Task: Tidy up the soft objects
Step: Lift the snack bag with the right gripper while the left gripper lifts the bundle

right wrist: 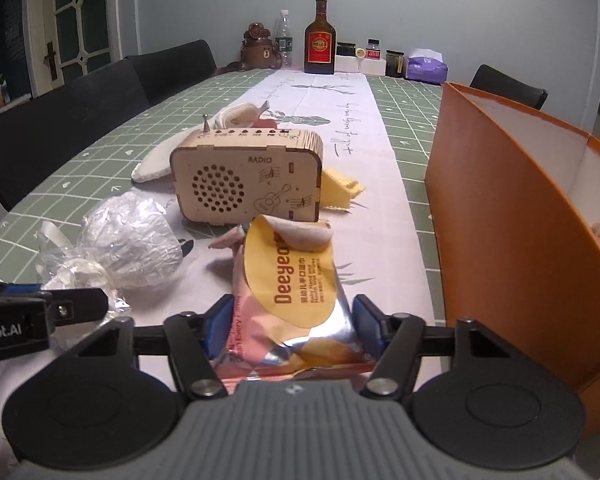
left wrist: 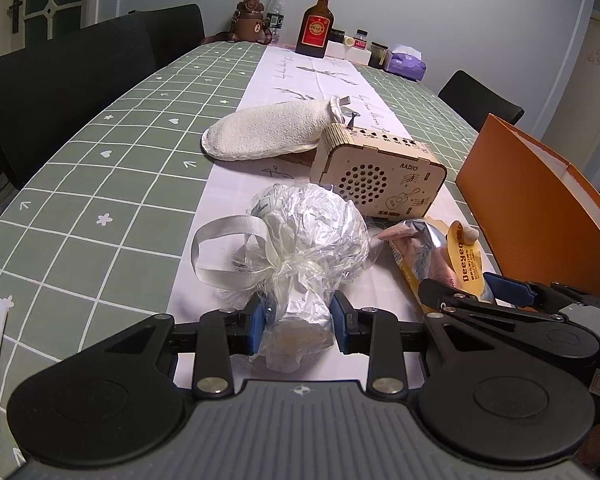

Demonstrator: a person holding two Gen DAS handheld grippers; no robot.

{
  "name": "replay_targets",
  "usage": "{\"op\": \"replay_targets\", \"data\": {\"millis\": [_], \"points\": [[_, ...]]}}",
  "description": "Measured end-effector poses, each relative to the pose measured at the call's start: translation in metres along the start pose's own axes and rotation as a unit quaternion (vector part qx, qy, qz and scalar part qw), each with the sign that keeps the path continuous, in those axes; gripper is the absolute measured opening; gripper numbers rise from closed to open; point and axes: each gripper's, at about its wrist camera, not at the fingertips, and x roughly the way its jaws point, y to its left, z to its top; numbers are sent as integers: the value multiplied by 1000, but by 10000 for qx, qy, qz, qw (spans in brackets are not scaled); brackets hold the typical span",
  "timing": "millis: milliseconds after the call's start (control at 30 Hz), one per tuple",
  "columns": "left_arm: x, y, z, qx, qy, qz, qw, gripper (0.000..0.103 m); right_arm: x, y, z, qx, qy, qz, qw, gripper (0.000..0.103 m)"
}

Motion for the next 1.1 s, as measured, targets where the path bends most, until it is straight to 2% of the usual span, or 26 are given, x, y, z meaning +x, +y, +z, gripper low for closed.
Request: {"op": "replay_targets", "data": {"millis": [133, 400, 600, 833, 1100], "points": [[-1, 0, 0, -1, 3, 1, 10000, 38, 3, -4, 0, 41, 82, 60, 9999, 59], [-1, -3, -1, 74, -32, 49, 10000, 38, -3, 6, 0, -347, 61, -35, 9994, 41], [-12, 0, -8, -42, -166, 7, 9999, 37, -23, 14, -4, -454, -101, -10, 9989, 40], [-34, -4, -5, -47, -374, 104, 9992, 37, -58, 29, -1, -1114, -560, -148, 9921, 40], [-63, -20, 9, -30, -663, 35, 9978, 37, -93, 11, 23, -1262, -873, -24, 9882, 40]]}}
